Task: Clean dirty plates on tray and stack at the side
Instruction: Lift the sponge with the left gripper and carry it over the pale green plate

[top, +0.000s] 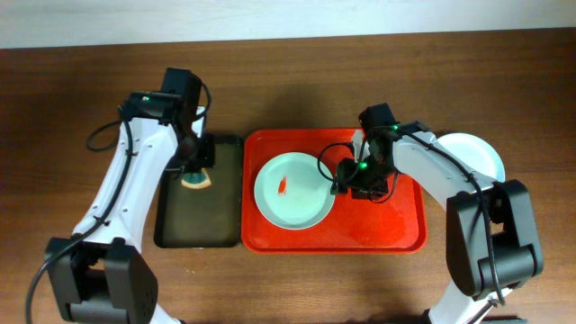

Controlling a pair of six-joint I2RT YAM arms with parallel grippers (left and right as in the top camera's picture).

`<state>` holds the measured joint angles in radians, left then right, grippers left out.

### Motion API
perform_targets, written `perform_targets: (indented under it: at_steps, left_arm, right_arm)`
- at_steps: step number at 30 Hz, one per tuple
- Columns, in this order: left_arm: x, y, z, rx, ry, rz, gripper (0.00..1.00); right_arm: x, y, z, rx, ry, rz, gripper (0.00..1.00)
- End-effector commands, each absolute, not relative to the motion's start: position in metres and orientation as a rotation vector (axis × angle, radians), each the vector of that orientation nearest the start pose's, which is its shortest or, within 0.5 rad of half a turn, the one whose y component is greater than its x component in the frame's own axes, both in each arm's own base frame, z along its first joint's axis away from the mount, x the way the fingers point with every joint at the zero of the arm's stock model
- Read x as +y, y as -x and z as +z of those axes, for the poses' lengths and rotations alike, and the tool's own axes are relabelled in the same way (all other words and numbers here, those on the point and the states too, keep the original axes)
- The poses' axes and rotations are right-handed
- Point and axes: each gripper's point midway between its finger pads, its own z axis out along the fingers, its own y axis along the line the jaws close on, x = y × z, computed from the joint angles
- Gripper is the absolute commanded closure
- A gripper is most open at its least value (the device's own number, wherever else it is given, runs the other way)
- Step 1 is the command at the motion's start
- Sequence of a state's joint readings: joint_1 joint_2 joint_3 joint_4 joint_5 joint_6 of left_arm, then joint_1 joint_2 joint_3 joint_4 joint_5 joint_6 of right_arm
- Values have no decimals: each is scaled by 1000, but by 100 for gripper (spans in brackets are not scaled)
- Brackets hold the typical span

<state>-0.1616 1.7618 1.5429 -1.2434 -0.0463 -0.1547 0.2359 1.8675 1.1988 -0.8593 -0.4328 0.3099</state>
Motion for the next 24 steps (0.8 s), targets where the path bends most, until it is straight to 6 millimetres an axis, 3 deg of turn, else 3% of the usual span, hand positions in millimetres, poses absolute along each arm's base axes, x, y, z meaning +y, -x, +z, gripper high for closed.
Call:
perform_targets:
  at_steps: [1, 3, 7, 11, 13, 16, 19, 21, 24]
  left_arm:
    - [-64, -347, 131, 3024, -38, -4, 100]
    - [-69, -348, 131, 3013, -57, -9, 100]
    - [-103, -348, 132, 2983, -175, -66, 100]
    - [-134, -346, 134, 2961, -258, -188, 100]
    - [-135, -345, 134, 2962, -259, -190, 100]
    - [-138, -346, 134, 2956, -262, -212, 100]
    - [-139, -346, 135, 2954, -263, -220, 100]
    - [-138, -346, 134, 2957, -263, -219, 100]
    - [-139, -346, 135, 2957, -263, -220, 100]
  right_arm:
    - [151, -315, 34, 3127, -88, 695, 45]
    - [150, -315, 34, 3130, -90, 694, 45]
    - [150, -313, 34, 3138, -92, 692, 46]
    - [150, -311, 33, 3145, -121, 691, 54]
    - [152, -307, 29, 3152, -119, 686, 49]
    - [164, -307, 23, 3124, -52, 694, 50]
    - [176, -310, 23, 3099, -27, 689, 63]
    - [162, -312, 15, 3115, -163, 498, 65]
    - [162, -313, 14, 3111, -159, 491, 65]
